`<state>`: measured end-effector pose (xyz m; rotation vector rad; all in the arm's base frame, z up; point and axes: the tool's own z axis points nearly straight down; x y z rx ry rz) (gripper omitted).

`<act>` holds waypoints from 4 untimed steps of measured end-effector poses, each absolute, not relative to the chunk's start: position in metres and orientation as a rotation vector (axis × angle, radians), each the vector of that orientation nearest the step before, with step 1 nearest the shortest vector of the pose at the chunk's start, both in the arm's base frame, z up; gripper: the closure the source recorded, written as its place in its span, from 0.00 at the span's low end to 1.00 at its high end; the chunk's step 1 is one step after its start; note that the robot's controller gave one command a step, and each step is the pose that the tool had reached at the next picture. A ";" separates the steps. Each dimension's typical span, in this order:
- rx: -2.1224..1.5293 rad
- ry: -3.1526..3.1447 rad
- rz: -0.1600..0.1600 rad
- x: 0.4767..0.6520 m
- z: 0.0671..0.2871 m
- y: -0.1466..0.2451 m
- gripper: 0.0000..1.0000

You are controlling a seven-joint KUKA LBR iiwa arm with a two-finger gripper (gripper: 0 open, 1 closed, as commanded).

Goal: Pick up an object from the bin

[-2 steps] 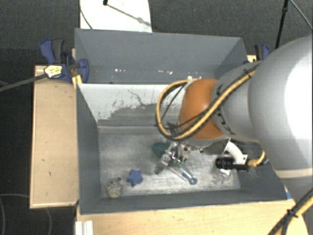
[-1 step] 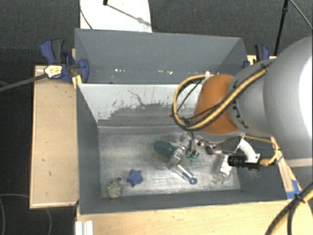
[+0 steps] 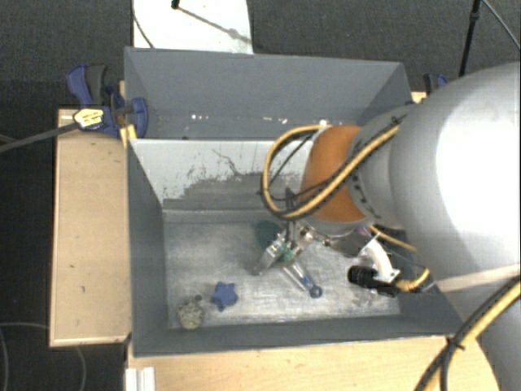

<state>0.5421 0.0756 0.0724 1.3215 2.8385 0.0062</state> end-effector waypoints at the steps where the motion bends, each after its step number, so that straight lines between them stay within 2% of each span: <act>1: 1.529 2.737 0.010 0.530 0.073 0.068 0.00; 2: 1.523 2.735 0.011 0.532 0.075 0.067 1.00; 3: 1.518 2.748 0.003 0.533 0.104 0.067 1.00; 4: 1.507 2.749 0.007 0.535 0.201 0.067 1.00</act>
Offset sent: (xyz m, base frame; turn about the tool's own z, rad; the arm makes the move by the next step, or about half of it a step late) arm -0.0151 -0.0085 -0.0024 0.1503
